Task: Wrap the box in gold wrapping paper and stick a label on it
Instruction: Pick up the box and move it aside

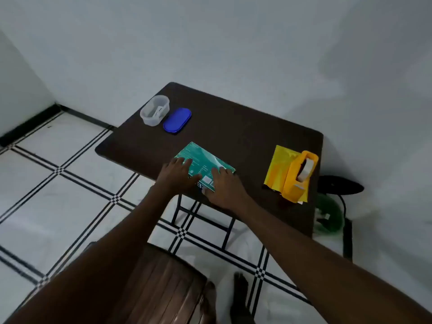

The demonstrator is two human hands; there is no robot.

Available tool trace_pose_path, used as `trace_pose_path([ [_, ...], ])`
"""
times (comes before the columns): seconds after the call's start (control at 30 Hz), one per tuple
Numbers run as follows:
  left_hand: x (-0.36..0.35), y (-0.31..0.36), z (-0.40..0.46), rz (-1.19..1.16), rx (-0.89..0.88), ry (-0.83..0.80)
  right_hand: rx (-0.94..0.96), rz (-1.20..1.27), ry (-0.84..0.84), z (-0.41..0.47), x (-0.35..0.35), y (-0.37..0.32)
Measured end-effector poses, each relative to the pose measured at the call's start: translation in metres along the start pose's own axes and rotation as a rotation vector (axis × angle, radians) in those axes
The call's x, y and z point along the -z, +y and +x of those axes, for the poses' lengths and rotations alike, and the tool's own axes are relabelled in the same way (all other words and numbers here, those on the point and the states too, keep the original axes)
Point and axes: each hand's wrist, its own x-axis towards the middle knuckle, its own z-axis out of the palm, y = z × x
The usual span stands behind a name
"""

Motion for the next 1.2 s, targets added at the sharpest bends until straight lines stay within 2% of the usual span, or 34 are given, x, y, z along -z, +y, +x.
trace_pose_path([
  [0.13,-0.039,-0.008,0.028,0.018,0.042,-0.054,-0.020,-0.031,-0.070,0.024,-0.037,0.012],
  [0.33,-0.068,-0.009,0.061,0.008,0.067,0.095,-0.004,-0.120,0.029,0.050,-0.066,0.036],
  [0.57,-0.059,0.005,0.123,-0.007,0.046,0.156,-0.031,-0.093,0.042,0.103,-0.055,0.081],
  [0.77,-0.041,0.015,0.186,-0.001,0.000,0.106,-0.099,-0.057,0.002,0.155,-0.036,0.114],
  [1.03,-0.025,0.012,0.281,0.067,-0.150,0.105,-0.241,-0.027,0.056,0.232,-0.027,0.148],
  [1.2,-0.013,0.003,0.351,0.074,-0.345,0.245,-0.394,-0.033,0.182,0.291,-0.023,0.162],
])
